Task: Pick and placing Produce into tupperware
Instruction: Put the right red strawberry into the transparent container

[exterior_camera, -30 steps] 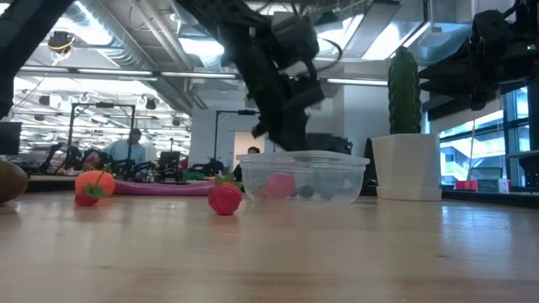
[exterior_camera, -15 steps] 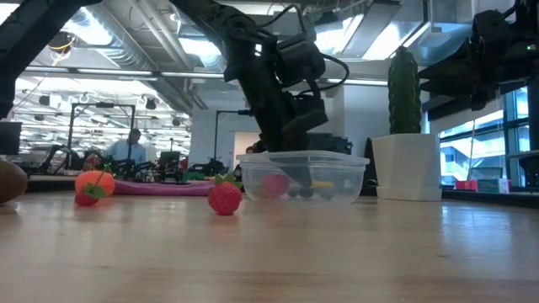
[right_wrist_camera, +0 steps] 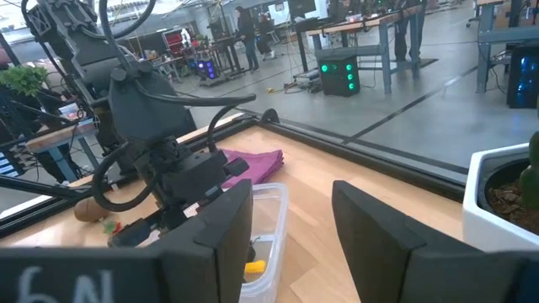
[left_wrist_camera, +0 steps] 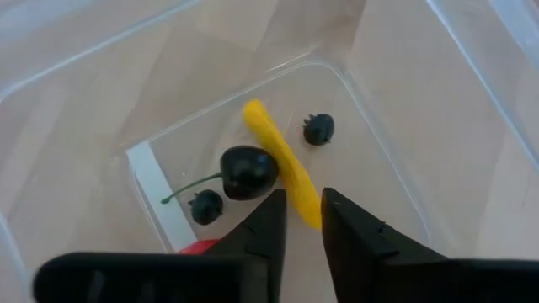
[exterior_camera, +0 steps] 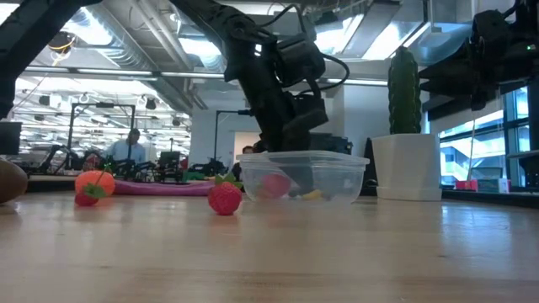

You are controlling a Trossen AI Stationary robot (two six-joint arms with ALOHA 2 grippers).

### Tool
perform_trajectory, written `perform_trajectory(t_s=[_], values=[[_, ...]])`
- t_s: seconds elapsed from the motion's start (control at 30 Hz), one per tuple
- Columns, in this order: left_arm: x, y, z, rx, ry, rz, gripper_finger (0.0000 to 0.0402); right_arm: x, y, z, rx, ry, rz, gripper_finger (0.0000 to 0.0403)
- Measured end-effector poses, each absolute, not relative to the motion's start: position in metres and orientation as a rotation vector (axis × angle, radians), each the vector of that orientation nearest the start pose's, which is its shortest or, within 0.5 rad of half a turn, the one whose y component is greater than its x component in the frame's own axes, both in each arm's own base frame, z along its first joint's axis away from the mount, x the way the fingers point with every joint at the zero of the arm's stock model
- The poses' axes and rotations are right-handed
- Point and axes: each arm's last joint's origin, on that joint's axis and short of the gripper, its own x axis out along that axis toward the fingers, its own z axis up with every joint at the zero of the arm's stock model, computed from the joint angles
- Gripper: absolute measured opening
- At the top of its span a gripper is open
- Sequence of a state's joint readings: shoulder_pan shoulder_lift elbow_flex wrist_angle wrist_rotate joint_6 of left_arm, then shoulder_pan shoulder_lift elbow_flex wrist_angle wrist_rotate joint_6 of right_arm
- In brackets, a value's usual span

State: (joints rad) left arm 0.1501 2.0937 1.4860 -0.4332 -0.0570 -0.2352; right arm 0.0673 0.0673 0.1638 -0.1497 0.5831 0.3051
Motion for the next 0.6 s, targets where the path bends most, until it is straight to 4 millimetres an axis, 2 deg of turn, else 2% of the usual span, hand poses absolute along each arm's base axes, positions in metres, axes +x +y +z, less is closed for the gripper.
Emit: perform_trajectory(t_s=[0.13,0.23,0.37,0.47,0.6], values=[[0.429,0.066,0.166,-0.26,1.01,0.309,0.0119,0.087,-0.01,0.2,0.281,-0.028,-0.519,0.0168],[0.425,0.066,0.189,-0.234,0.952,0.289,0.0157,0.087,-0.01,0.2,0.281,-0.028,-0.519,0.0168],[0.41,0.067,0.24,-0.231,0.829,0.293,0.0196,0.087,-0.01,0.2,0.281,-0.028,-0.519,0.0168],[0.39,0.065,0.285,-0.23,0.734,0.288,0.0211,0.087,-0.01,0.2,0.281,-0.028,-0.519,0.0168],[0.355,0.052,0.333,-0.215,0.661,0.259,0.0217,0.087,-0.01,0.2,0.281,-0.03,-0.519,0.0168]])
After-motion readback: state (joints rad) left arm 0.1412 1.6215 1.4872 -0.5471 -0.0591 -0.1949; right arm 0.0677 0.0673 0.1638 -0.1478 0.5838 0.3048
